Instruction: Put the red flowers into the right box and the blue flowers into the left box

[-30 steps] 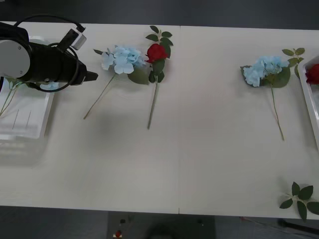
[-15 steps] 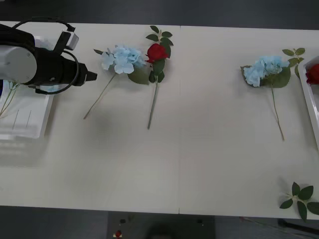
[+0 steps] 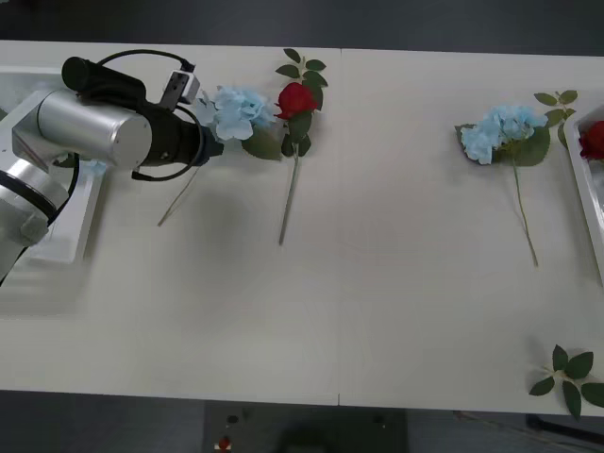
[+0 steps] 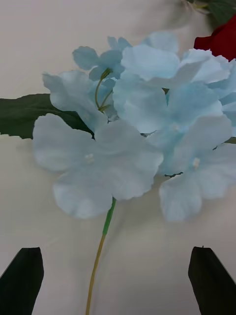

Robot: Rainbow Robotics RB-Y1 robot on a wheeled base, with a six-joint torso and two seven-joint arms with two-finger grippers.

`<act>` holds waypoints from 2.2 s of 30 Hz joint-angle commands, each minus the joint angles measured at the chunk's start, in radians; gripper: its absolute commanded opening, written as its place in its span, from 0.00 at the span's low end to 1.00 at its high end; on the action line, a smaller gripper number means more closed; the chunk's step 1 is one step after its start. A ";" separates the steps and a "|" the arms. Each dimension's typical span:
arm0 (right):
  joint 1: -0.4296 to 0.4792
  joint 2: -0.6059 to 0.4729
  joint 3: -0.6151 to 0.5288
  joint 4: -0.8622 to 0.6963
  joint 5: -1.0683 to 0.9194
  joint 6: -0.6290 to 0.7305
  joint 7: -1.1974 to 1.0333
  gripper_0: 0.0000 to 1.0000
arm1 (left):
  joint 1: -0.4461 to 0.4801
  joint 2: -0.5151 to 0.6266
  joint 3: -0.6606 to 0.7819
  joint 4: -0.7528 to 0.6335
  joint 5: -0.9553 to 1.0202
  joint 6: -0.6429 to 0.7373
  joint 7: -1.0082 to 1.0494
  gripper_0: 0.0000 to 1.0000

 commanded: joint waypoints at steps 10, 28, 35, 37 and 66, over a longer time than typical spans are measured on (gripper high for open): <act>0.008 -0.032 -0.065 -0.385 -0.155 0.048 -0.041 0.69 | -0.052 -0.033 -0.060 0.101 -0.084 -0.122 -0.005 0.85; -0.014 0.201 0.245 -0.398 0.119 -0.232 -0.015 0.69 | -0.115 -0.089 -0.093 0.269 -0.179 -0.219 0.003 0.84; -0.047 0.241 0.342 -0.372 0.218 -0.355 -0.035 0.69 | -0.145 -0.129 -0.094 0.362 -0.199 -0.279 0.000 0.84; -0.047 0.252 0.342 -0.358 0.225 -0.375 -0.036 0.69 | -0.159 -0.143 -0.093 0.404 -0.222 -0.299 0.000 0.84; -0.170 0.422 0.340 -0.027 0.251 -0.558 -0.082 0.69 | -0.162 -0.146 -0.136 0.416 -0.235 -0.313 0.009 0.00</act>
